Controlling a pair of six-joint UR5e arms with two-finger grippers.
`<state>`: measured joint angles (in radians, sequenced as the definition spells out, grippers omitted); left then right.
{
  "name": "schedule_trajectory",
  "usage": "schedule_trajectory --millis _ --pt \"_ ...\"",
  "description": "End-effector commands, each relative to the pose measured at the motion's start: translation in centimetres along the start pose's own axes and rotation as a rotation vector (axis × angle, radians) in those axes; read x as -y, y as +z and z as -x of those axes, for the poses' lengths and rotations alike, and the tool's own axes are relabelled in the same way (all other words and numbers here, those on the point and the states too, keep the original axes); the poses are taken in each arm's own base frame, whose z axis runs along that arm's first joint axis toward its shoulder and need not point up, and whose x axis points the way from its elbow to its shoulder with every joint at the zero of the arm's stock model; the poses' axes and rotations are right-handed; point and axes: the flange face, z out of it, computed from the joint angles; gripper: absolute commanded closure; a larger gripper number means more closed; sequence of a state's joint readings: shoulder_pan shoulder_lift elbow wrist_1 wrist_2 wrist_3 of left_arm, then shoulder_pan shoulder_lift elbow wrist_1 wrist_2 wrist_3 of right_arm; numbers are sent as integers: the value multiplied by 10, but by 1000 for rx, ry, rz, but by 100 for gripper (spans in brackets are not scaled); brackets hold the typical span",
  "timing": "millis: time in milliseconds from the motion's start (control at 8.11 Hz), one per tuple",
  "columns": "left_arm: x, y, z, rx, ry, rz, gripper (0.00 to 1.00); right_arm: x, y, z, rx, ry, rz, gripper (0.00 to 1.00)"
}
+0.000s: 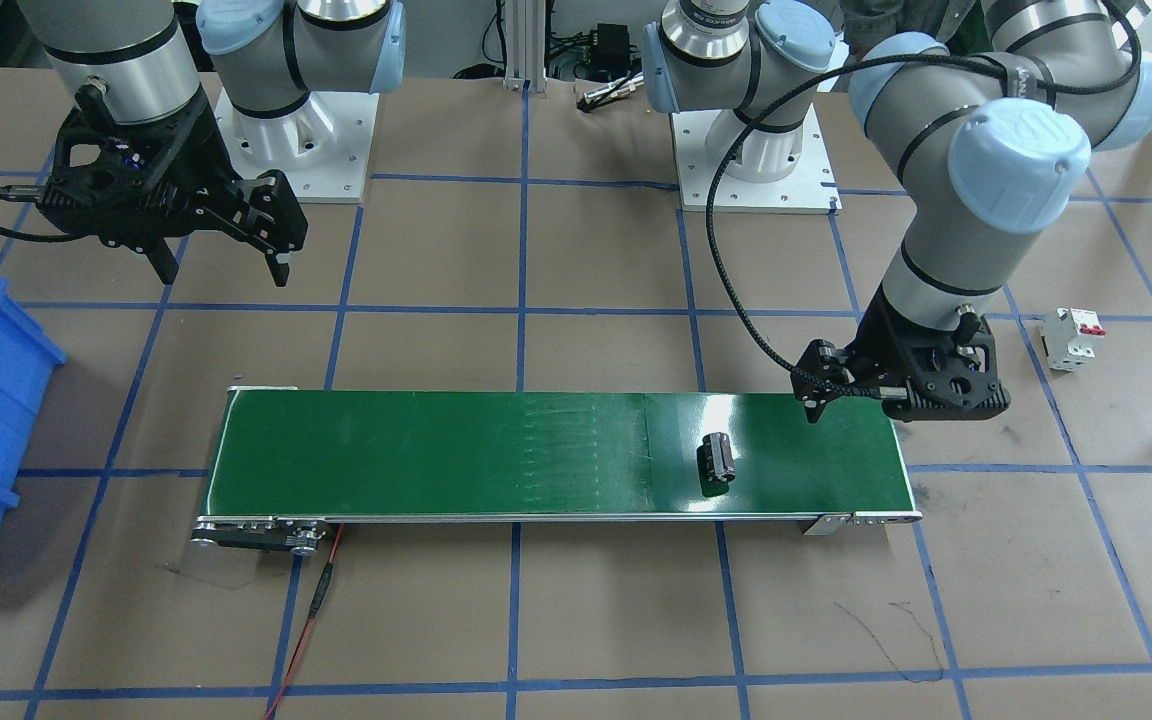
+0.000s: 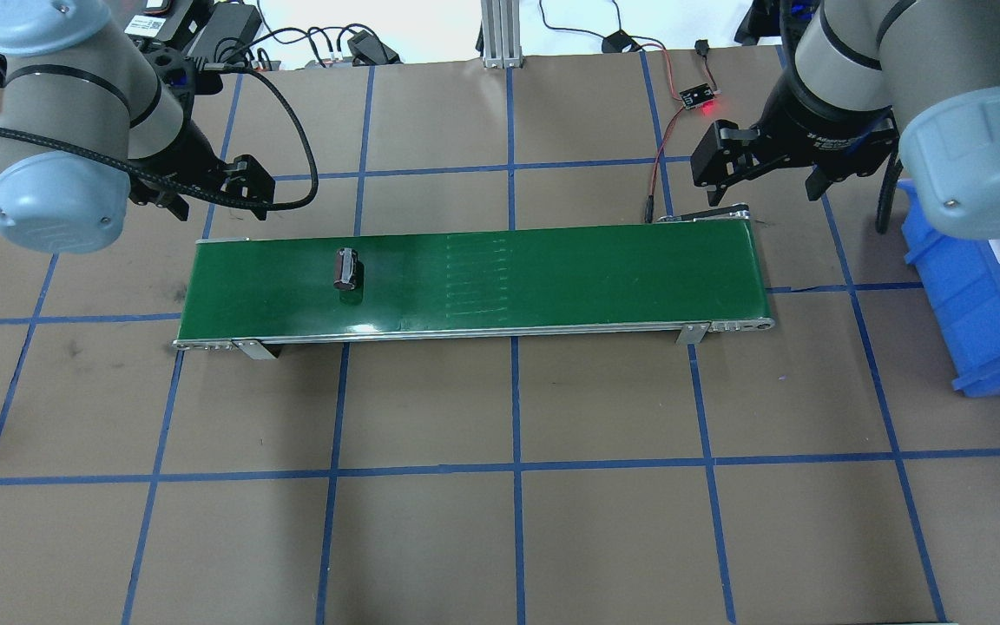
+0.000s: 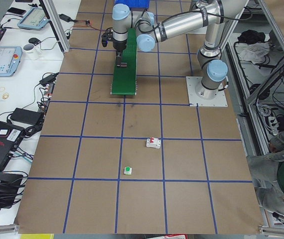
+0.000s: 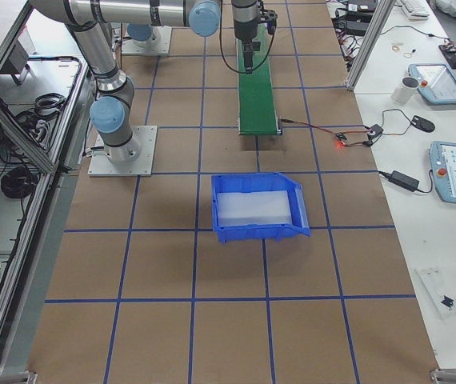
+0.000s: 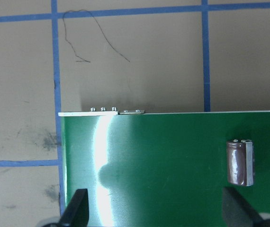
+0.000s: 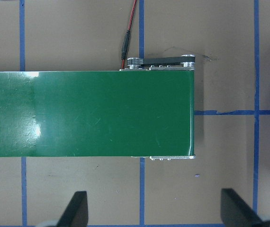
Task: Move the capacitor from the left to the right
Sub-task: 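Raise the left gripper while the belt carries the capacitor toward the right gripper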
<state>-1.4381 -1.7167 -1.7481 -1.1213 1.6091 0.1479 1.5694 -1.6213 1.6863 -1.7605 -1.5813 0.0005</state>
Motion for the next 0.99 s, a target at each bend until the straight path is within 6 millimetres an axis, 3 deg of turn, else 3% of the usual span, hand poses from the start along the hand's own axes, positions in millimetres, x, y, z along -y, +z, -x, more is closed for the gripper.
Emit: schedule_trajectory --millis 0,247,493,863 --pt "-18 -24 7 91 0 41 0 6 10 -3 10 -69 14 0" --pt "-39 -13 11 176 16 221 0 11 20 -4 12 -77 31 0" --pt "-51 -37 3 140 28 243 0 17 31 -9 71 -110 41 0" --pt "-55 -46 -1 114 12 243 0 20 54 -37 145 -106 57 0"
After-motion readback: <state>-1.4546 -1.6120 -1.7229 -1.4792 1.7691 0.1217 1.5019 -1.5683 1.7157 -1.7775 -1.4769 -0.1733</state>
